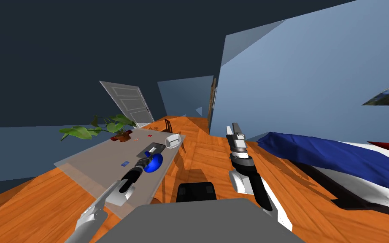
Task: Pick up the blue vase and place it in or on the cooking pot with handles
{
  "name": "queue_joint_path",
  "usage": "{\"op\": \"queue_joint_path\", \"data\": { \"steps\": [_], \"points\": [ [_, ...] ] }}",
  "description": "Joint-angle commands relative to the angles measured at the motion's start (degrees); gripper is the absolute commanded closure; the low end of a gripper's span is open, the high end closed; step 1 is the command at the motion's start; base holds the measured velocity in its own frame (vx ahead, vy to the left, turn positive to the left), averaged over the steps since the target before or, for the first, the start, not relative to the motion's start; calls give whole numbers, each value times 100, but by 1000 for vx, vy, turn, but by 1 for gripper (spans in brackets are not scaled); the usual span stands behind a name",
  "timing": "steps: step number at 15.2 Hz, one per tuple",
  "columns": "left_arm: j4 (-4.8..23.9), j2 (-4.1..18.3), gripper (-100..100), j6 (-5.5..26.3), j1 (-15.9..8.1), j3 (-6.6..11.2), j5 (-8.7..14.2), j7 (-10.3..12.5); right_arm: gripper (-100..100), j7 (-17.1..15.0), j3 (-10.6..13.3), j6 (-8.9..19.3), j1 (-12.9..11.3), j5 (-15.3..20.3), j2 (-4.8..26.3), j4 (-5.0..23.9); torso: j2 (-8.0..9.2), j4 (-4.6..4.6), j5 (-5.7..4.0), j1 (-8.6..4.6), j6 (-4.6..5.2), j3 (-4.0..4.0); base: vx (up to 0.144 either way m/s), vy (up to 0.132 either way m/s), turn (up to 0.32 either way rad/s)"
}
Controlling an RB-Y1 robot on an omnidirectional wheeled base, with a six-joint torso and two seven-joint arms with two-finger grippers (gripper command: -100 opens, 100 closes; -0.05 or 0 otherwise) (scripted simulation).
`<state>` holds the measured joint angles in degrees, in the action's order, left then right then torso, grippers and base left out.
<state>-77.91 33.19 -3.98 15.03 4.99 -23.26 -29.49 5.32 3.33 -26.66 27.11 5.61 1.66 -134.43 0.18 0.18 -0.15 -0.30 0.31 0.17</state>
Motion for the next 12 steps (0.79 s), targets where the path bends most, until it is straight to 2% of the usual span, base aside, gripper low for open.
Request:
{"op": "queue_joint_path", "data": {
  "steps": [1,2,4,5,7,8,12],
  "points": [
    [-190,260,100,6,27,-121,90,221,0,0,0,0,0,0,0,0,0,0,0,0,0,0,-61,-29,-174],
    [-190,260,100,6,27,-121,90,221,0,0,0,0,0,0,0,0,1,1,-1,0,2,1,-50,-19,-111],
    [-349,525,100,23,45,-234,187,421,0,0,0,0,1,0,0,0,0,3,-3,4,-3,2,-36,-19,-120],
    [-349,525,100,23,45,-234,187,421,0,0,0,0,0,0,0,0,-1,4,-4,4,1,2,-29,-11,-110],
    [-500,786,100,40,58,-341,283,610,0,0,-1,0,1,0,0,0,-3,6,-7,7,0,2,-24,-6,-130],
    [-500,786,100,40,58,-341,283,610,0,0,0,0,1,0,1,0,-3,8,-8,6,3,3,-17,1,-125],
    [-746,1276,100,75,54,-515,463,924,0,0,-1,0,1,0,1,0,-9,15,-15,5,11,4,2,15,-169]
  ]
}}
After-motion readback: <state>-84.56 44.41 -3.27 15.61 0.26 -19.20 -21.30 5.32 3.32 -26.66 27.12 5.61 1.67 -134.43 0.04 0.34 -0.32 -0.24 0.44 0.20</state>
